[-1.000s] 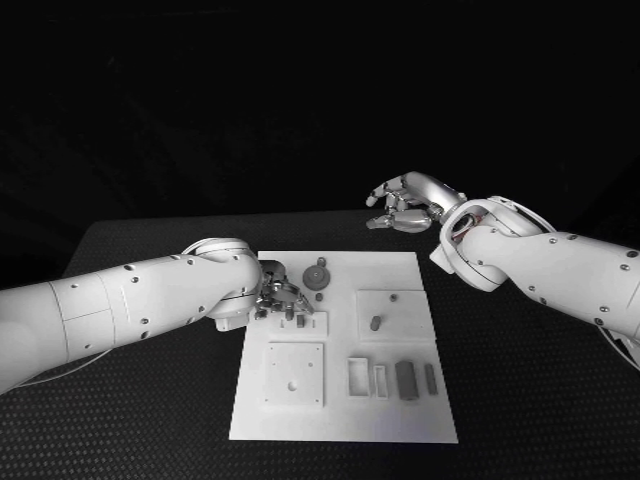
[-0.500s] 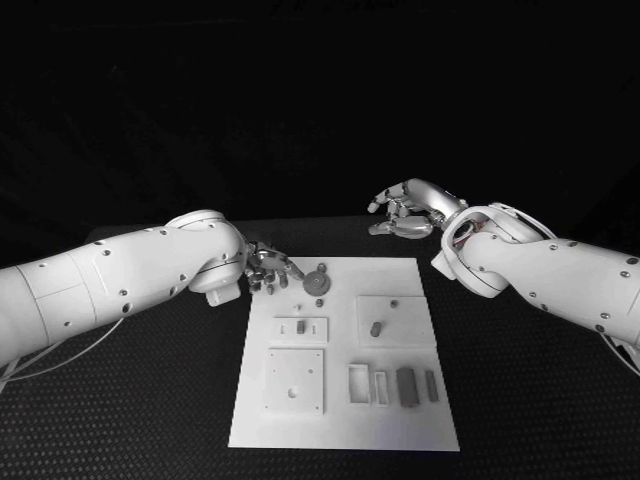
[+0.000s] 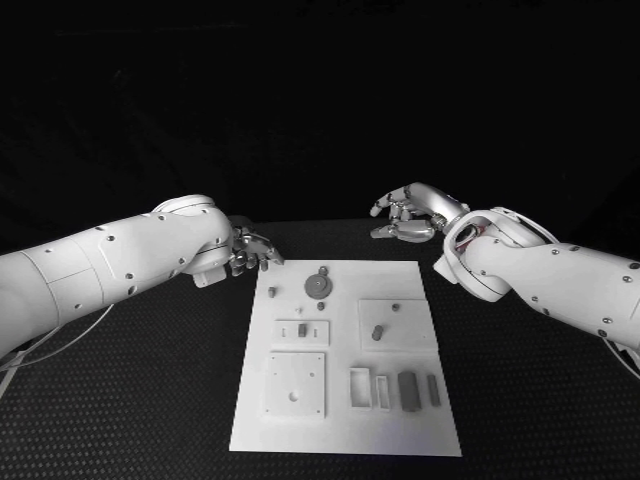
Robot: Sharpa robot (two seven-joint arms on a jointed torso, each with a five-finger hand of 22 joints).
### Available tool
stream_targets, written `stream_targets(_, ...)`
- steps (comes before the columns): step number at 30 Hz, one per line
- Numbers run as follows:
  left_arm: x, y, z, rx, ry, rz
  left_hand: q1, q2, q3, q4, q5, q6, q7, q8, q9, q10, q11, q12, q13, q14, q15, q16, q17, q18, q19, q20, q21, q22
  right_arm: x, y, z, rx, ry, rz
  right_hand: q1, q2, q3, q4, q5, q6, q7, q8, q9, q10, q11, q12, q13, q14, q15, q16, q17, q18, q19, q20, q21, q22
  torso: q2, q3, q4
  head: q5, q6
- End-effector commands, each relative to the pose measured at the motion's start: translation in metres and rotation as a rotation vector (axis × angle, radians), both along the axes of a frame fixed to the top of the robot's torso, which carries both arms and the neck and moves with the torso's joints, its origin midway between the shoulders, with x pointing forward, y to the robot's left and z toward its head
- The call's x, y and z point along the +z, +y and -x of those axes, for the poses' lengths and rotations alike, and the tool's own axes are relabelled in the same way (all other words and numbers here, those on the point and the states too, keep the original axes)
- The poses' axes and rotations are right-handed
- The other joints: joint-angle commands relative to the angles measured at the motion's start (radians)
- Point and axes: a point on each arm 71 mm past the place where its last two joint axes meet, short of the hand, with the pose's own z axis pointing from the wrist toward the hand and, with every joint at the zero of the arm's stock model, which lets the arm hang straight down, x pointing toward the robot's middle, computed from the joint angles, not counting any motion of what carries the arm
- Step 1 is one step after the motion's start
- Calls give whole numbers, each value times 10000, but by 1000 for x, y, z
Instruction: Assemble the parts on the task board
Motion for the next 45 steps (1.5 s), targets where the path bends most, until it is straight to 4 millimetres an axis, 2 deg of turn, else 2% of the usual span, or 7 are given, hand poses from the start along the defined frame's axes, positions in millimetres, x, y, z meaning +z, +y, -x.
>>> stream_targets(1,-1,0,-3,-336,86,-569,53,-42,11,-77,-27,-59,50,-65,-28,-112,-5,-58,-25,-100,0,-47,-19,70,-118,-28,-83,-21,-1,2,0,154,55,31,80,22,-51,-1,-8,-199,240,-41,-11,-68,9,63,-12,-13,-8,53,-12,132,7,-46,-26,121,4,-5,2,-4,0)
stream_targets(10,-13,1,-6,-541,680,-1414,-233,-385,29,181,-41,-586,270,-394,-226,-393,204,-187,-80,-391,194,-144,-81,-19,-340,19,-328,-68,-1,3,1,182,58,23,79,25,-54,-1,-8,-201,241,-42,-13,-68,10,64,-14,-13,-7,54,-13,132,7,-45,-27,120,6,-10,-2,3,-25)
stream_targets(18,-28,-2,-4,-666,1161,-1524,-561,-551,-101,362,-47,-779,370,-567,-397,-466,299,-172,-61,-484,282,-106,-75,-27,-400,57,-392,-36,-1,5,1,207,67,18,80,28,-56,-1,-8,-203,242,-43,-15,-69,11,66,-17,-14,-6,55,-14,132,7,-44,-27,120,0,-3,-7,-13,10)
stream_targets(20,-30,-3,-4,-643,1213,-1528,-733,-463,-414,186,-44,-827,388,-617,-454,-503,314,-153,-41,-534,298,-77,-68,14,-444,64,-418,1,-1,5,1,209,68,18,81,29,-56,-1,-8,-203,242,-43,-15,-69,11,66,-18,-14,-6,55,-14,132,8,-44,-27,120,4,-2,-14,-22,27)
stream_targets(23,-33,-2,-5,-609,1316,-1588,-792,-420,-514,115,-44,-830,389,-630,-481,-518,317,-148,-36,-554,299,-68,-69,29,-454,74,-434,15,-2,5,1,200,70,18,81,30,-57,-1,-8,-204,243,-44,-16,-69,11,67,-19,-14,-5,56,-14,132,8,-44,-27,119,4,-3,-13,-33,25)
stream_targets(29,-35,-1,-5,-532,1291,-1587,-819,-341,-575,42,-43,-846,395,-648,-511,-542,323,-148,-33,-578,304,-62,-74,42,-464,83,-453,30,-2,4,1,198,69,19,81,31,-59,-2,-8,-206,243,-45,-18,-70,12,68,-21,-14,-5,56,-15,132,7,-43,-27,119,-6,9,1,-43,30)
stream_targets(45,-48,-7,-2,-691,1557,-1520,-807,-82,-652,-129,-39,-838,397,-655,-561,-545,324,-118,-20,-587,307,-27,-80,64,-446,96,-471,72,-1,5,1,230,70,8,80,31,-65,-1,-8,-210,245,-47,-23,-70,14,73,-26,-14,-3,59,-17,132,8,-42,-27,118,5,0,-2,-54,-27)
